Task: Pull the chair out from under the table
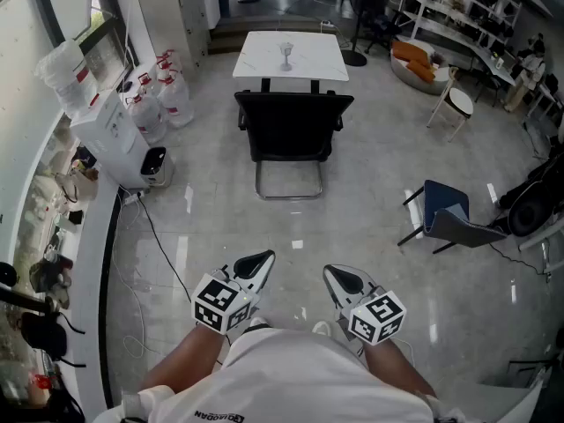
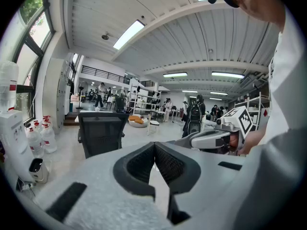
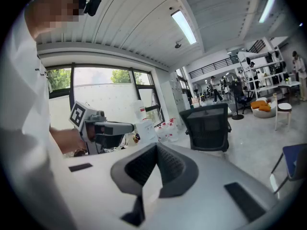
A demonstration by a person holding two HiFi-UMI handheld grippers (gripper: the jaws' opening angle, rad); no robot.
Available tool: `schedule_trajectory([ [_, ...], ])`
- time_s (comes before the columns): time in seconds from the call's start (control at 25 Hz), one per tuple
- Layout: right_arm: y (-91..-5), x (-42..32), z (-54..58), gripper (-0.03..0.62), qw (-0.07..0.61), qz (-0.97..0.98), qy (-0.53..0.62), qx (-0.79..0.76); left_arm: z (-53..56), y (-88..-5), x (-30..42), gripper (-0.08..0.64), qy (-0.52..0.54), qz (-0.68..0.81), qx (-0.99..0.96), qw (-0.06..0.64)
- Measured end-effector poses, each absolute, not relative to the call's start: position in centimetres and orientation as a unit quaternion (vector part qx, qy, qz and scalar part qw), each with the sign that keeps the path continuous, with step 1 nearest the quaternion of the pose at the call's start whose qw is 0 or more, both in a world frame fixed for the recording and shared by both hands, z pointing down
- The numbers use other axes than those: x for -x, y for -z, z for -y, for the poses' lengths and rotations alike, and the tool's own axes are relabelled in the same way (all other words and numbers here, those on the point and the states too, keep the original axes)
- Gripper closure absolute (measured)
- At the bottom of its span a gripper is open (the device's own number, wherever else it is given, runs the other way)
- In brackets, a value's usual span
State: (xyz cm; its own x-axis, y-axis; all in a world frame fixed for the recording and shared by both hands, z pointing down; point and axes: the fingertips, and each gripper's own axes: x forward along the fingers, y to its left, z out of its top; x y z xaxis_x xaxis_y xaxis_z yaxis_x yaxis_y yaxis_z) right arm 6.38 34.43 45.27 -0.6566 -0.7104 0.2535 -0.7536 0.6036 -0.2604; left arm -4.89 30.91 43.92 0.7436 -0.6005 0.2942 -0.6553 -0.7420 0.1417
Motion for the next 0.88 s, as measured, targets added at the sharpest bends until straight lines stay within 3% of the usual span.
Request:
schedule_trajectory([
  [0.56,-45.3,-5.4,-34.4,0.587,0.044,0.895,-0.184,-0.404,-31.3,-44.8,5.0,0.552,-0.110,0.330,-0.928,0.132],
  [0.88,-45.9,-3.0,-34.2,0.588,0.066,0.896,-0.178,-0.402,-30.8,-44.7,7.1,0.552,-0.103,0.328,-0.930,0.131],
])
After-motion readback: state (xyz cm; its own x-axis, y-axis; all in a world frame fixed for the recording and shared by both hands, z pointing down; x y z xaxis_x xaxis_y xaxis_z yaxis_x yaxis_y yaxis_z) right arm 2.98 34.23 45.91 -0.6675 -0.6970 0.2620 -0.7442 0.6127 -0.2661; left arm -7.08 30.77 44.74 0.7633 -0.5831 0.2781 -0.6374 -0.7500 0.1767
